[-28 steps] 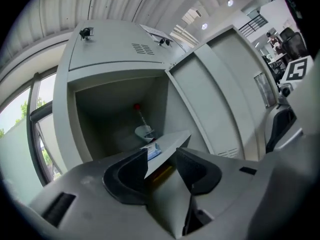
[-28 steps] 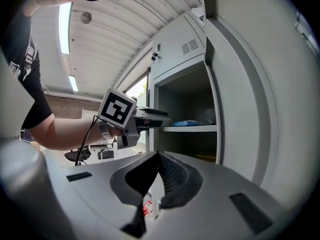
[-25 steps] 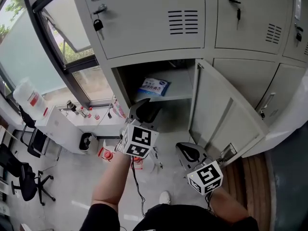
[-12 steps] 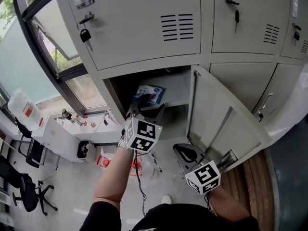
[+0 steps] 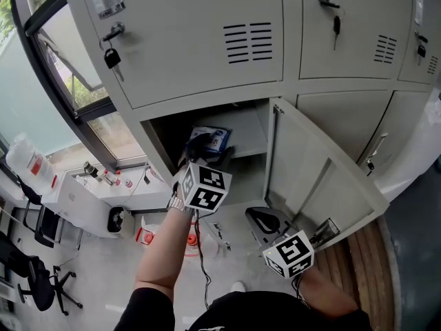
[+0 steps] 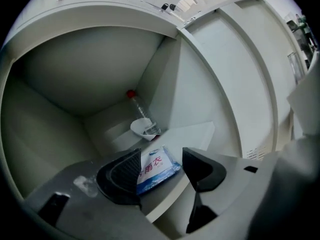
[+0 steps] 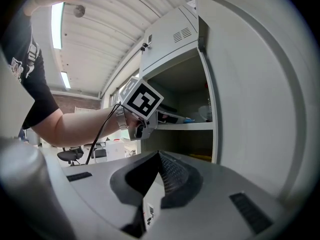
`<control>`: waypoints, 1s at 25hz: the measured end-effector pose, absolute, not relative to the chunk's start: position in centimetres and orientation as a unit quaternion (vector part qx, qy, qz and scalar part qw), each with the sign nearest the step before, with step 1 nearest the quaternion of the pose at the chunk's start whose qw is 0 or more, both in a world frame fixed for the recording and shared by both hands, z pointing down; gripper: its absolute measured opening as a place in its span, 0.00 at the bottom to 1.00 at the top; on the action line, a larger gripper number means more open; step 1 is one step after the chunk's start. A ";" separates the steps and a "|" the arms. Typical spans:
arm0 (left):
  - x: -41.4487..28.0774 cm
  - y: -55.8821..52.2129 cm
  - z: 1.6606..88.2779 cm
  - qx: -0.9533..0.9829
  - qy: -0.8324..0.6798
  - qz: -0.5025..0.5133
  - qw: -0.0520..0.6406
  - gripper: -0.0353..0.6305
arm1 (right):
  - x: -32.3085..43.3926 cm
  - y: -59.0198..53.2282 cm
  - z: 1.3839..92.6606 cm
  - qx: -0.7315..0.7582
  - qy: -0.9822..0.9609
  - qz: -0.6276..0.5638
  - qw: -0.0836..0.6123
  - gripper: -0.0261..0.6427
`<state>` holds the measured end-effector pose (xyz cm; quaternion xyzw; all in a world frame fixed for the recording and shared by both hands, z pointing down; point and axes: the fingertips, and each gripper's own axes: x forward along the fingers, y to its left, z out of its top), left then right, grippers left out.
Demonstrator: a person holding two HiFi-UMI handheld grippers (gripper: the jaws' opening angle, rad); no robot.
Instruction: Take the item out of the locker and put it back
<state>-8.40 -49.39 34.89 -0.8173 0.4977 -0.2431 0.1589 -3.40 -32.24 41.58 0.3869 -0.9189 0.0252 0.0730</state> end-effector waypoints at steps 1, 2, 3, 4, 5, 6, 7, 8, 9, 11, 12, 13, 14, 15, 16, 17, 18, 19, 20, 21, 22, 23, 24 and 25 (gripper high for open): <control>-8.5 -49.6 34.9 -0.817 0.501 -0.240 0.154 0.42 | -3.4 -32.3 41.6 0.388 -0.918 0.026 0.073 0.12; -8.6 -49.8 34.8 -0.817 0.505 -0.235 0.147 0.42 | -3.4 -32.4 41.6 0.388 -0.918 0.028 0.073 0.12; -8.8 -49.9 34.9 -0.818 0.509 -0.231 0.139 0.42 | -3.5 -32.5 41.6 0.389 -0.918 0.029 0.074 0.12; -8.9 -50.1 34.9 -0.819 0.511 -0.226 0.129 0.41 | -3.5 -32.5 41.6 0.390 -0.917 0.029 0.074 0.12; -9.1 -50.2 34.8 -0.820 0.513 -0.224 0.120 0.41 | -3.6 -32.6 41.7 0.390 -0.917 0.030 0.075 0.12; -9.2 -50.2 34.8 -0.819 0.515 -0.226 0.116 0.41 | -3.6 -32.6 41.7 0.390 -0.917 0.031 0.076 0.12; -9.4 -50.4 34.9 -0.814 0.519 -0.234 0.117 0.37 | -3.6 -32.7 41.8 0.390 -0.917 0.031 0.077 0.12; -9.5 -50.5 35.1 -0.807 0.523 -0.244 0.123 0.30 | -3.7 -32.8 41.9 0.391 -0.917 0.032 0.078 0.12; -9.6 -50.6 35.4 -0.800 0.528 -0.254 0.131 0.25 | -3.7 -32.8 41.9 0.391 -0.917 0.033 0.078 0.12; -9.8 -50.8 35.6 -0.790 0.532 -0.268 0.142 0.19 | -3.9 -32.9 42.0 0.390 -0.917 0.035 0.077 0.12; -9.8 -50.8 35.6 -0.788 0.533 -0.272 0.145 0.18 | -3.9 -33.0 42.0 0.390 -0.917 0.035 0.077 0.12; -9.9 -50.9 35.6 -0.786 0.534 -0.276 0.147 0.17 | -4.0 -33.0 42.0 0.390 -0.917 0.036 0.077 0.12; -9.9 -50.9 35.6 -0.784 0.535 -0.279 0.149 0.15 | -4.1 -33.1 42.1 0.389 -0.917 0.036 0.076 0.12; -9.9 -50.9 35.6 -0.782 0.535 -0.282 0.152 0.15 | -4.1 -33.1 42.1 0.389 -0.917 0.037 0.076 0.12; -9.9 -50.9 35.6 -0.780 0.536 -0.283 0.155 0.14 | -4.2 -33.1 42.2 0.389 -0.917 0.038 0.075 0.12; -9.9 -50.9 35.6 -0.779 0.536 -0.284 0.157 0.13 | -4.2 -33.1 42.2 0.389 -0.917 0.038 0.075 0.12; -10.0 -50.9 35.6 -0.778 0.537 -0.284 0.160 0.12 | -4.2 -33.2 42.3 0.389 -0.917 0.039 0.074 0.12; -10.0 -50.9 35.6 -0.778 0.537 -0.284 0.161 0.12 | -4.3 -33.2 42.3 0.389 -0.917 0.040 0.074 0.12; -10.0 -50.9 35.6 -0.779 0.537 -0.282 0.161 0.11 | -4.2 -33.2 42.4 0.390 -0.917 0.041 0.074 0.12; -10.0 -50.9 35.5 -0.780 0.537 -0.280 0.161 0.11 | -4.2 -33.3 42.4 0.390 -0.917 0.042 0.073 0.12; -10.1 -50.9 35.5 -0.781 0.537 -0.277 0.159 0.11 | -4.2 -33.3 42.4 0.390 -0.917 0.043 0.073 0.12; -10.1 -50.9 35.4 -0.782 0.537 -0.274 0.157 0.10 | -4.2 -33.3 42.5 0.391 -0.917 0.044 0.072 0.12; -10.1 -50.9 35.4 -0.784 0.537 -0.271 0.156 0.10 | -4.2 -33.3 42.5 0.391 -0.916 0.045 0.072 0.12; -10.2 -50.8 35.3 -0.785 0.537 -0.268 0.155 0.10 | -4.2 -33.2 42.5 0.391 -0.916 0.045 0.072 0.12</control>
